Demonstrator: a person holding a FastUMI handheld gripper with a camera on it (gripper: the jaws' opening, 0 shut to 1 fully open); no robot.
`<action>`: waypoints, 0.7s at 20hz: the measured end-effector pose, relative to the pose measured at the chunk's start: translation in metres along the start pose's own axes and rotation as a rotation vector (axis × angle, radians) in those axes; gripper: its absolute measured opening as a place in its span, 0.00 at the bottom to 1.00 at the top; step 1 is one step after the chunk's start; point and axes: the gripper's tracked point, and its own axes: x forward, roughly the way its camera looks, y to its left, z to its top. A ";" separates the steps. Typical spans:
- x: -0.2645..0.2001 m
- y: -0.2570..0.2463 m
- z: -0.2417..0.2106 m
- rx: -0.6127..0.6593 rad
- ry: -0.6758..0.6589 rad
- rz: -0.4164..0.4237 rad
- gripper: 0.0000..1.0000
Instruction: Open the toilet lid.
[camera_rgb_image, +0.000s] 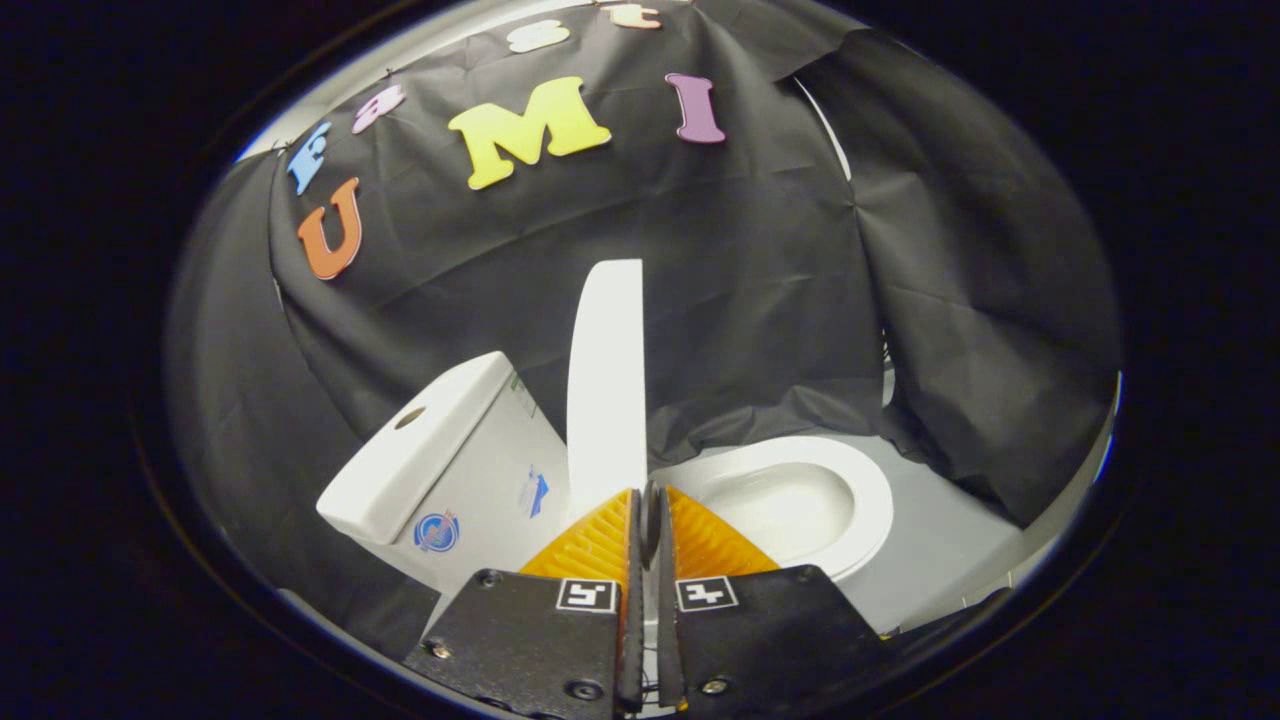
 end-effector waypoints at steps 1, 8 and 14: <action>-0.001 0.006 -0.001 -0.006 0.000 0.002 0.09; -0.001 0.035 -0.005 -0.084 -0.009 -0.003 0.10; 0.001 0.056 -0.010 -0.100 -0.018 -0.023 0.11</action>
